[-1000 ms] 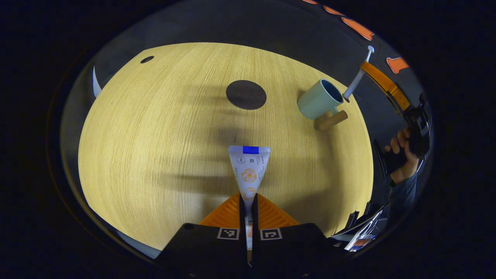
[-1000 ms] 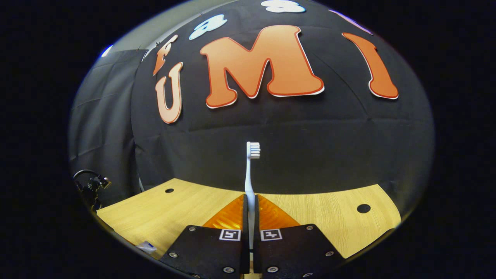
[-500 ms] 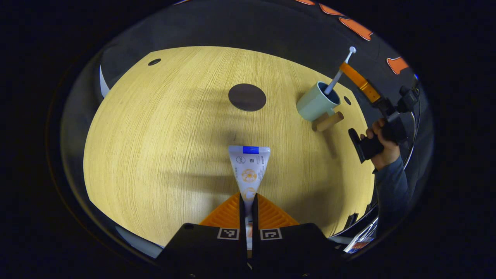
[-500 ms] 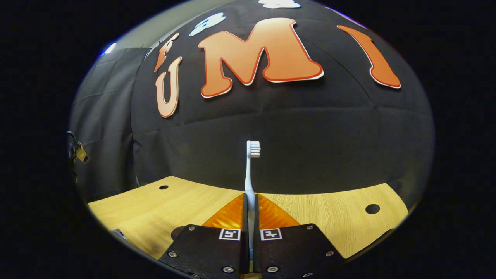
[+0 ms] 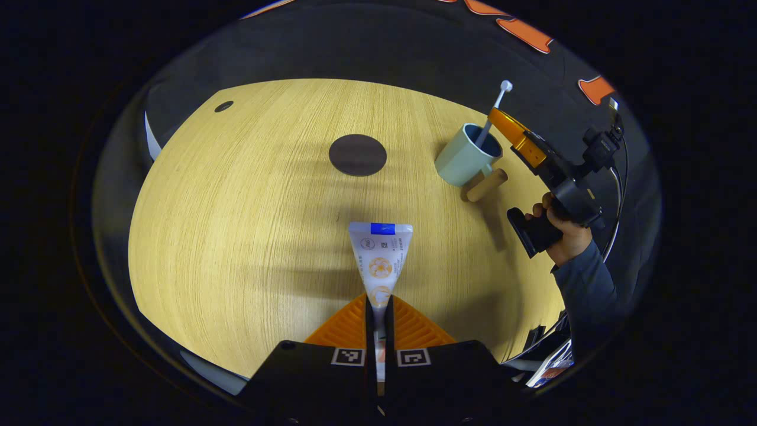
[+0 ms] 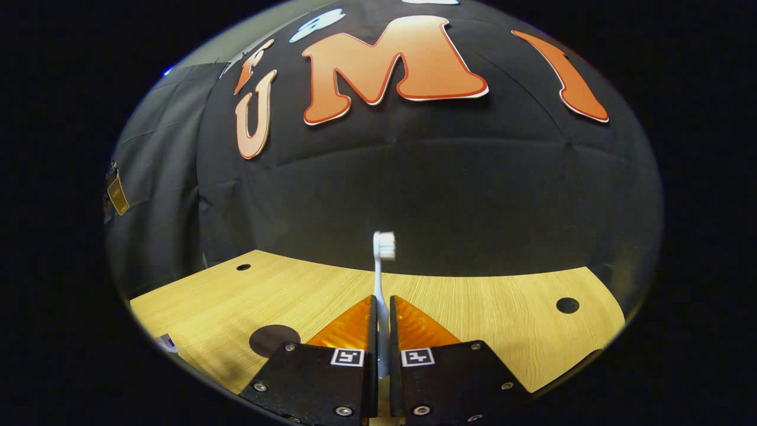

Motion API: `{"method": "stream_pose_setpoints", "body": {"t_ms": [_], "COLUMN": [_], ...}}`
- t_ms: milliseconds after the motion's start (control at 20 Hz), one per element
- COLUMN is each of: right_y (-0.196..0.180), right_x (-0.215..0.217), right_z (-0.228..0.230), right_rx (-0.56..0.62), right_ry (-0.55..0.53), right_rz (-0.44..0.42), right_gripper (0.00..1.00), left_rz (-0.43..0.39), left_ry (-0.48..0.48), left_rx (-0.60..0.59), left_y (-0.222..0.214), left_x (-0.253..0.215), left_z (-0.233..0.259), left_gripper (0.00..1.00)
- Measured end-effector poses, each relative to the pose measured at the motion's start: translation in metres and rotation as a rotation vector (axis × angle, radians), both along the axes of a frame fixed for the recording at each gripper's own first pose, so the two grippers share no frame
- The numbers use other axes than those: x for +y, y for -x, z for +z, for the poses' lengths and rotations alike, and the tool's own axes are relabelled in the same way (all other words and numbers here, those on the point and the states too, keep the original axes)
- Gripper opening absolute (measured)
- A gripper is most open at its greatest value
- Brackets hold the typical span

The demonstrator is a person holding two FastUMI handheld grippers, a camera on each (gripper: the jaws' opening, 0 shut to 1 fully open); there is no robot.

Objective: Put the toothbrush and toothpaste on the desktop into the cup, then pick up the cup and place it on the coaster on the desktop.

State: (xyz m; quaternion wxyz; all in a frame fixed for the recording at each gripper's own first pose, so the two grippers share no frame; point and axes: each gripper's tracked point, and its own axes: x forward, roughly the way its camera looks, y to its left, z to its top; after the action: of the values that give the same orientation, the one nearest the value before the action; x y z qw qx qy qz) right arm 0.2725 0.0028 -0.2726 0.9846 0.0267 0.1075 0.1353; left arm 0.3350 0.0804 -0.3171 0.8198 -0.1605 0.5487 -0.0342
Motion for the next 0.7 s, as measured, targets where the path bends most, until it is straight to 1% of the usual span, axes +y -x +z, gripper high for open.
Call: {"method": "stream_pose_setpoints", "body": {"t_ms": [100, 200, 350, 500, 550, 600, 650, 700], "right_y": [0.002, 0.01, 0.031, 0.061, 0.07, 0.08, 0.088, 0.099], "right_x": [-0.007, -0.008, -0.013, -0.022, -0.025, -0.029, -0.031, -0.031], "right_z": [0.004, 0.005, -0.004, -0.011, -0.011, -0.012, -0.012, -0.011], "right_rx": [0.016, 0.05, 0.137, 0.233, 0.251, 0.268, 0.282, 0.29], "right_ry": [-0.024, -0.045, -0.022, -0.02, -0.011, -0.003, -0.006, -0.017], "right_rz": [-0.024, -0.03, -0.023, -0.023, -0.025, -0.03, -0.037, -0.03], "right_gripper": [0.09, 0.08, 0.11, 0.24, 0.29, 0.36, 0.36, 0.48], "left_rz": [-0.014, -0.035, -0.068, -0.091, -0.094, -0.1, -0.113, -0.121], "left_ry": [-0.007, -0.021, -0.045, -0.062, -0.066, -0.07, -0.078, -0.087], "left_rx": [-0.03, -0.08, -0.168, -0.286, -0.329, -0.369, -0.395, -0.413], "left_y": [-0.009, -0.028, -0.07, -0.119, -0.139, -0.155, -0.17, -0.181], "left_x": [-0.004, -0.013, -0.025, -0.044, -0.049, -0.053, -0.059, -0.064], "left_z": [-0.005, -0.01, -0.016, -0.016, -0.015, -0.016, -0.021, -0.026], "left_gripper": [0.05, 0.05, 0.05, 0.05, 0.05, 0.05, 0.05, 0.05]}}
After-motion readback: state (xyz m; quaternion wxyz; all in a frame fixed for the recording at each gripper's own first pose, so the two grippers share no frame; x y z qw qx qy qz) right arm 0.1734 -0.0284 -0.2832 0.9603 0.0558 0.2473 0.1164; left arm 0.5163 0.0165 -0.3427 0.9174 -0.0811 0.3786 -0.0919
